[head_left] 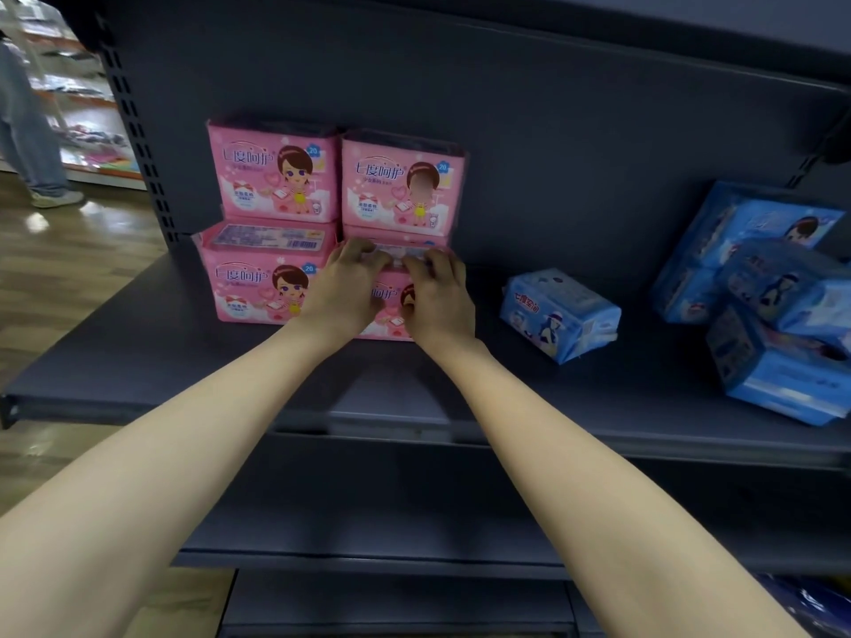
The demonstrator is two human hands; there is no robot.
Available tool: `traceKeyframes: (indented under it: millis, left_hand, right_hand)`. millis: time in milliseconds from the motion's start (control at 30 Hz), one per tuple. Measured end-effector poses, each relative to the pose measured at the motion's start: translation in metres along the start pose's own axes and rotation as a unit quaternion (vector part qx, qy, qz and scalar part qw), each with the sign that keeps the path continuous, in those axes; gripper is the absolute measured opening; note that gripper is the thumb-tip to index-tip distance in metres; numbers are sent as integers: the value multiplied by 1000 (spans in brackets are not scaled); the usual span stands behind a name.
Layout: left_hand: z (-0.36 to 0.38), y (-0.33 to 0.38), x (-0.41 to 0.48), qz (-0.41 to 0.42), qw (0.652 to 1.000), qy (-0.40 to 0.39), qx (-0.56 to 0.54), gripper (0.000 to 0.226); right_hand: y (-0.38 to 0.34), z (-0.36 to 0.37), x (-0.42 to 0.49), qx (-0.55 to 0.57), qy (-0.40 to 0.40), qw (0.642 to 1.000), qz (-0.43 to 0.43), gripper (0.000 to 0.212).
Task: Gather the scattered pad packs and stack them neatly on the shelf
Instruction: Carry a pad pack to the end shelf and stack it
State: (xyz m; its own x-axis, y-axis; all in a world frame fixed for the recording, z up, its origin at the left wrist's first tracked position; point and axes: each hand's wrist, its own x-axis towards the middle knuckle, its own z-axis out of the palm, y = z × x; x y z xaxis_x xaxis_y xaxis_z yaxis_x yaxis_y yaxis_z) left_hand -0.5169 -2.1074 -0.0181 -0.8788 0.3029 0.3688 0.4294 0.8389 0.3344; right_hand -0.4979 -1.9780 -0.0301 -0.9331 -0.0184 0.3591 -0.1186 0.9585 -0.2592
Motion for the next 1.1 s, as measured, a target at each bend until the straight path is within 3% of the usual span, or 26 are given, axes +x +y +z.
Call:
traceKeyframes:
  millis: [733, 1100]
  left_hand:
    - [5, -5, 18, -13, 997, -22, 75, 59]
    - [1, 2, 12, -11, 996, -35, 84, 57]
  right_hand:
    - [1, 11, 16, -12, 32, 999, -2, 49]
    - [-5, -2, 6, 13, -16, 1000, 14, 59]
